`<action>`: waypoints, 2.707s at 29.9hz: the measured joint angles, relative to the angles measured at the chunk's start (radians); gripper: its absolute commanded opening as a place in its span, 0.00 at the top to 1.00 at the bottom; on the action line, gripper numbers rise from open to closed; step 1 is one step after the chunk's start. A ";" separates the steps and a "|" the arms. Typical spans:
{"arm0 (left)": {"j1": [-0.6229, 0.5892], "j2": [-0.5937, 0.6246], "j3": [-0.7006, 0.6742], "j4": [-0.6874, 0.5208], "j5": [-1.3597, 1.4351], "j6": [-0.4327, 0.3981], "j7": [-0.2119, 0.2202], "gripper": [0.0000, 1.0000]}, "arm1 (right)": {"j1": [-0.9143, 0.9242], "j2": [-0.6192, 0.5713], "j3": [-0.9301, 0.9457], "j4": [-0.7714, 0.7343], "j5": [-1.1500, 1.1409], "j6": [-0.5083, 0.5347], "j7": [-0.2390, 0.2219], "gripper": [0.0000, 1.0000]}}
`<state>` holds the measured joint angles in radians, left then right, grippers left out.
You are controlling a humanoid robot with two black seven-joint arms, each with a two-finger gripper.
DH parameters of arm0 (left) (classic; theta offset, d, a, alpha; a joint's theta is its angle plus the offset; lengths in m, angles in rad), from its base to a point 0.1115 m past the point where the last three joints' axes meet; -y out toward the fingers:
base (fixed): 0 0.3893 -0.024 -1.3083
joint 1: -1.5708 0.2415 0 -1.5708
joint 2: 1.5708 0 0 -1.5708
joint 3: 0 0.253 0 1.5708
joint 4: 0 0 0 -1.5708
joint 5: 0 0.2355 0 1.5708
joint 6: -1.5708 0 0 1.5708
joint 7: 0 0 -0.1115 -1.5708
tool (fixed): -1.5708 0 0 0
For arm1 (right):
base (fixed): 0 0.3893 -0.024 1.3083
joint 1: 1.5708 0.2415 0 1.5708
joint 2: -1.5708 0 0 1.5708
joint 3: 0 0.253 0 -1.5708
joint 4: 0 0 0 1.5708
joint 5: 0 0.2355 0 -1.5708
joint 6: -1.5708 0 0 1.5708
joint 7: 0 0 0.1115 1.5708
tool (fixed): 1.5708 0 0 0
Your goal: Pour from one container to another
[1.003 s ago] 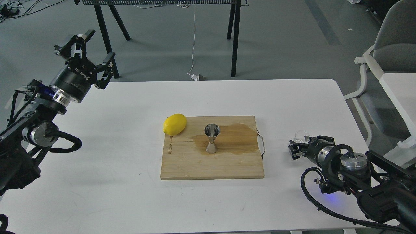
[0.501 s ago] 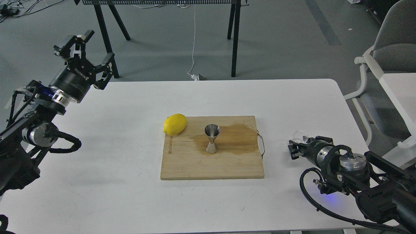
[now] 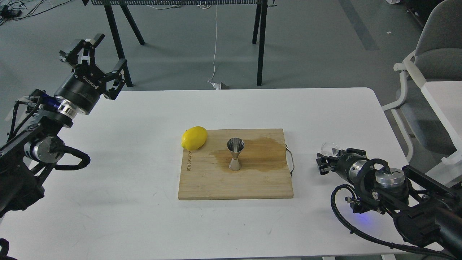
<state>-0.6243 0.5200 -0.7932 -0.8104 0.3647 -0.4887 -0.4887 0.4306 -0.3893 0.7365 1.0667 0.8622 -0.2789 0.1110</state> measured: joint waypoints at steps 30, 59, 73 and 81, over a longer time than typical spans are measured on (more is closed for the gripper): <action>0.015 -0.001 -0.001 -0.001 -0.001 0.000 0.000 0.19 | 0.157 0.038 -0.001 0.257 -0.372 -0.208 0.009 0.52; 0.016 0.000 -0.001 0.000 -0.002 0.000 0.000 0.19 | 0.341 0.174 -0.235 0.328 -0.547 -0.210 -0.013 0.52; 0.023 -0.001 -0.001 0.004 -0.001 0.000 0.000 0.19 | 0.348 0.157 -0.311 0.348 -0.646 -0.210 -0.032 0.52; 0.024 -0.001 -0.001 0.009 -0.001 0.000 0.000 0.19 | 0.350 0.138 -0.315 0.351 -0.705 -0.210 -0.065 0.52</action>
<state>-0.6008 0.5185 -0.7938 -0.8015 0.3636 -0.4887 -0.4887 0.7807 -0.2517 0.4219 1.4177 0.1568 -0.4886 0.0457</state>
